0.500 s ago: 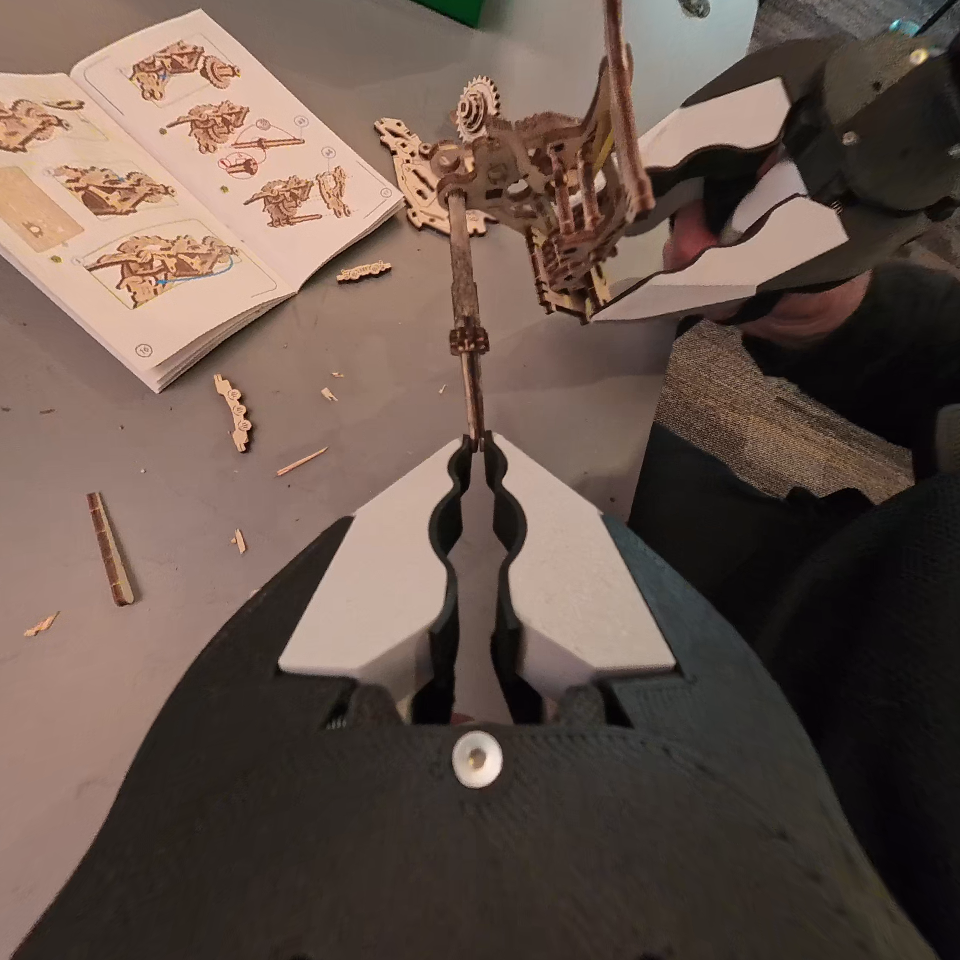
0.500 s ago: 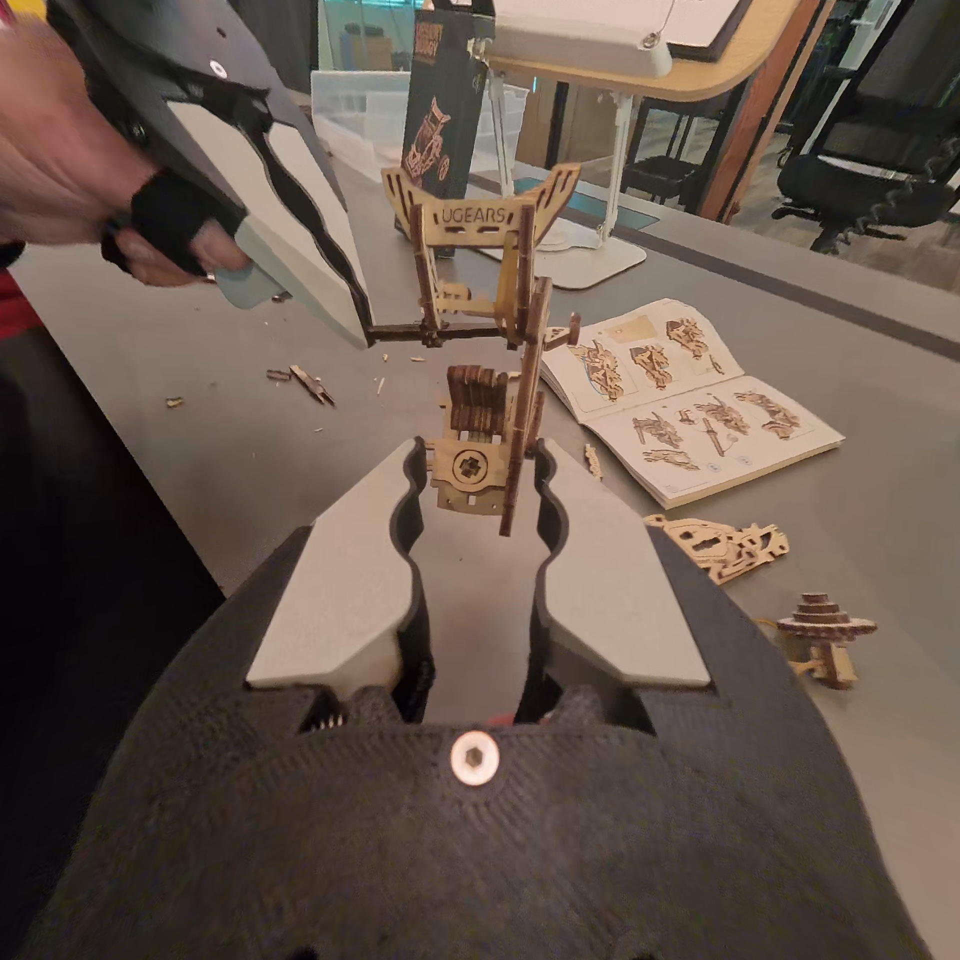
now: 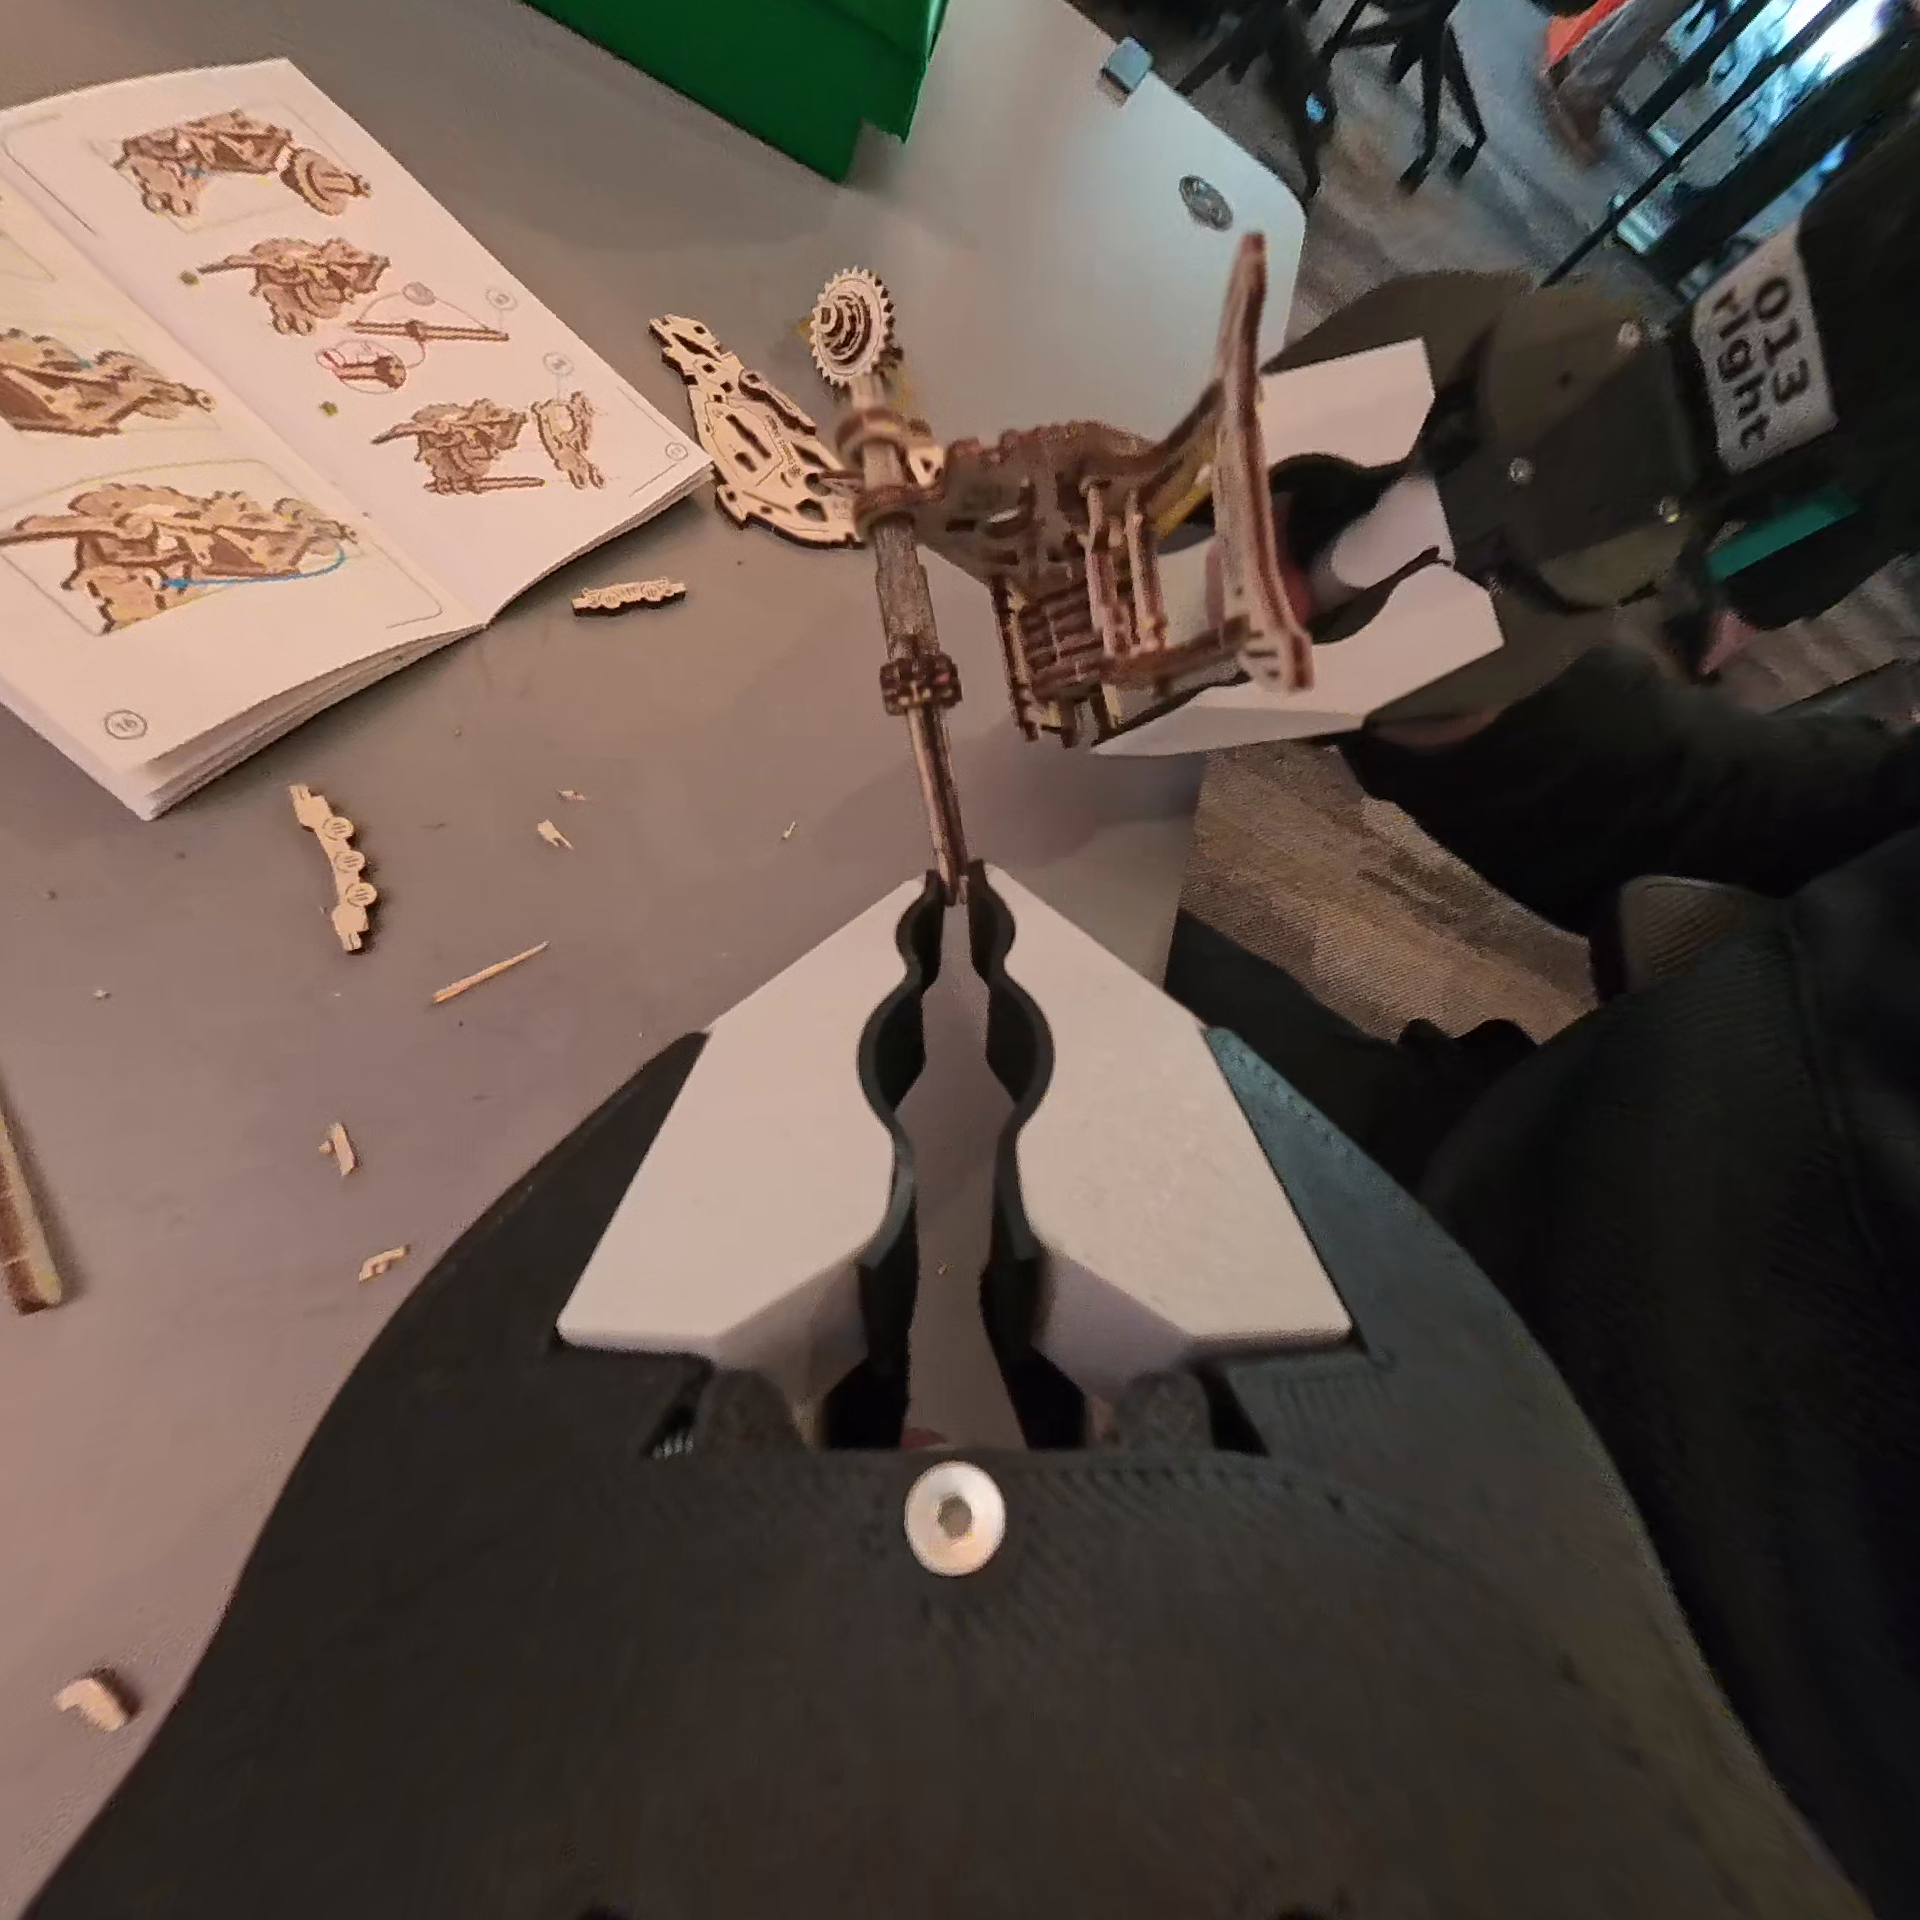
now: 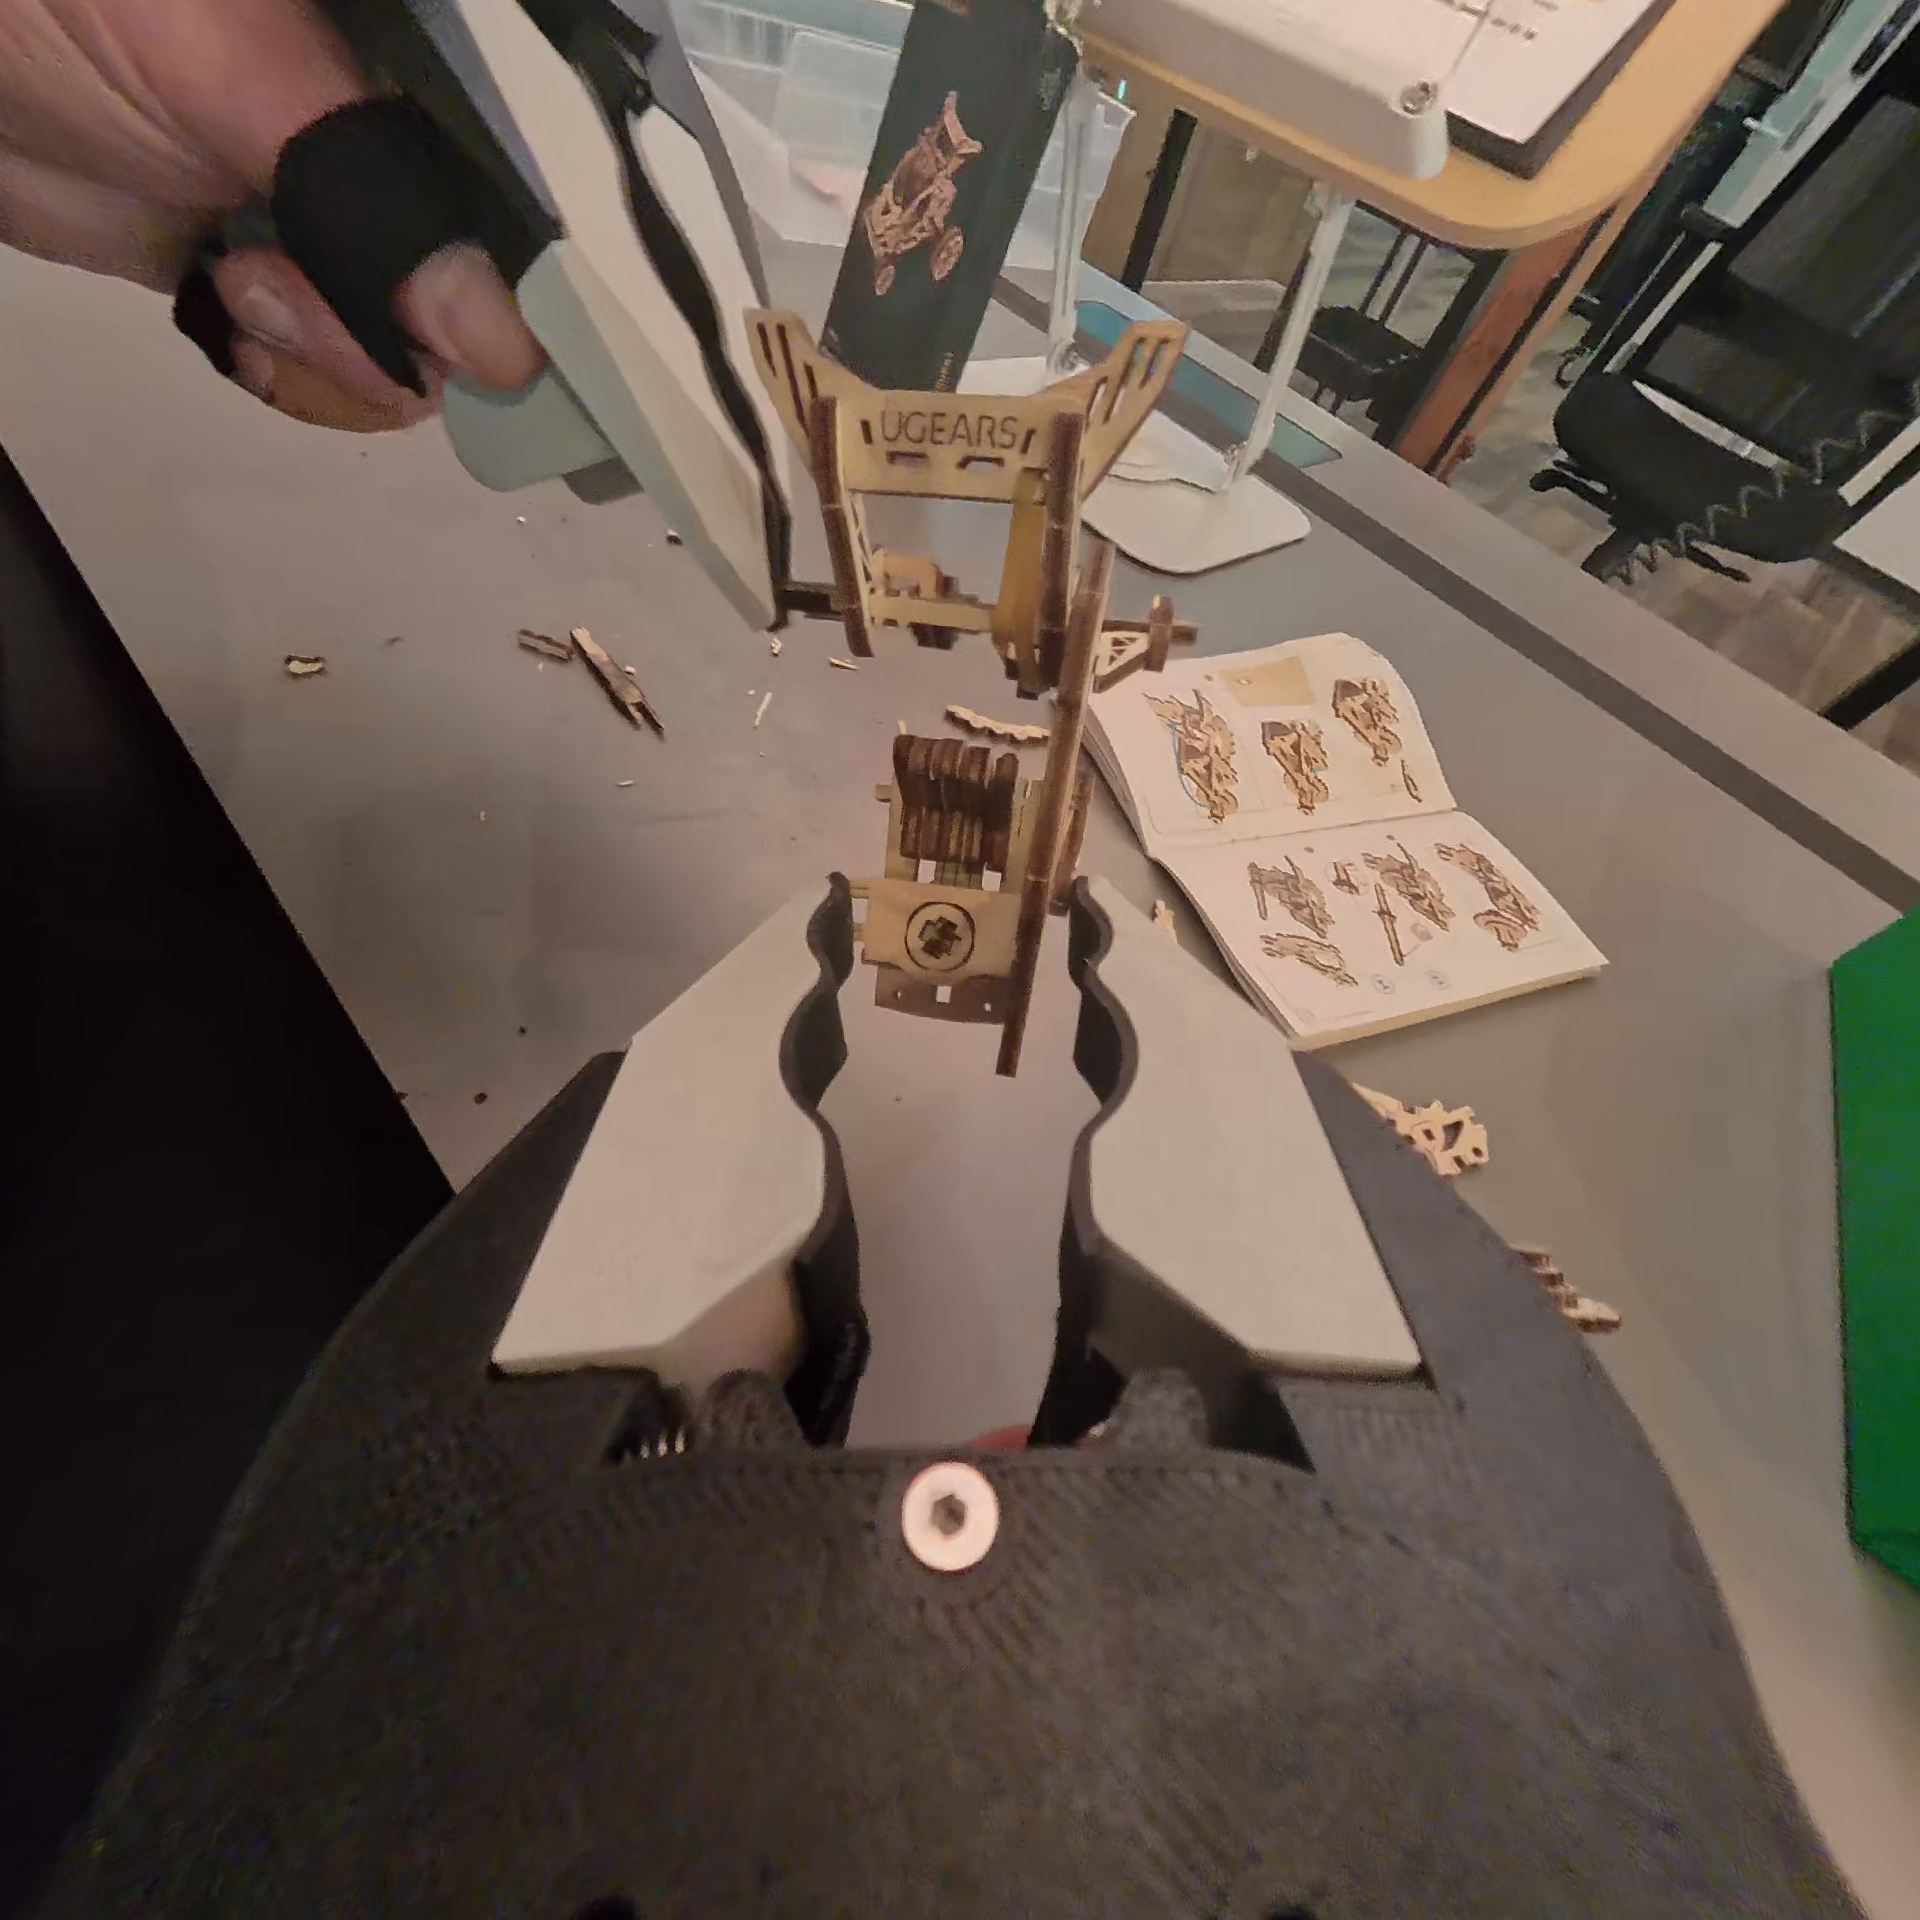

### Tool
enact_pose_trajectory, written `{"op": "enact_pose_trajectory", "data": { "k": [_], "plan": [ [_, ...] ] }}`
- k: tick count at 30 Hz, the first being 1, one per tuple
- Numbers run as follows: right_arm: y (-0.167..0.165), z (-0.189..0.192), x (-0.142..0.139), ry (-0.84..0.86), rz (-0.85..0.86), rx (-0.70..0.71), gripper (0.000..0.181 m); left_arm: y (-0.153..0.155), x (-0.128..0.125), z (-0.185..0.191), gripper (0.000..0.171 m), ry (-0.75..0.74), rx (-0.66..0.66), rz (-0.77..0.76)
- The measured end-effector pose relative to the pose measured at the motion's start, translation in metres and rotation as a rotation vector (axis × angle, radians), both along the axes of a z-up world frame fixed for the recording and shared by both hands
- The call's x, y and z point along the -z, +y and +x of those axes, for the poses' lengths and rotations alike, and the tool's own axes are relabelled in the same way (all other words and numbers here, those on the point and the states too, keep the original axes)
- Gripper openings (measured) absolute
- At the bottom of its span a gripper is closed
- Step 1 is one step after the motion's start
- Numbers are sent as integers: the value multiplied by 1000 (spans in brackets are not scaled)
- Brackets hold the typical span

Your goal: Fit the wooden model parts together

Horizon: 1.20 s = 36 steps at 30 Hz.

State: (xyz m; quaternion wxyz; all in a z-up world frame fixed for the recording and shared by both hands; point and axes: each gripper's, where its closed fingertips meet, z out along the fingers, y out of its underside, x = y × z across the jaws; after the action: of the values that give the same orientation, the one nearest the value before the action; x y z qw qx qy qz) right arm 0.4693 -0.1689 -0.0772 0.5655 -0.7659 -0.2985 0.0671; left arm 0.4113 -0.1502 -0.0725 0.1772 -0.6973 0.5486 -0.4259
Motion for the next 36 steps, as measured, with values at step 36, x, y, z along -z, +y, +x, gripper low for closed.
{"op": "enact_pose_trajectory", "data": {
  "k": [36],
  "plan": [
    [2,-4,16,141,-214,-72,35,3,3,9,11,-85,-36,-29]
  ]
}}
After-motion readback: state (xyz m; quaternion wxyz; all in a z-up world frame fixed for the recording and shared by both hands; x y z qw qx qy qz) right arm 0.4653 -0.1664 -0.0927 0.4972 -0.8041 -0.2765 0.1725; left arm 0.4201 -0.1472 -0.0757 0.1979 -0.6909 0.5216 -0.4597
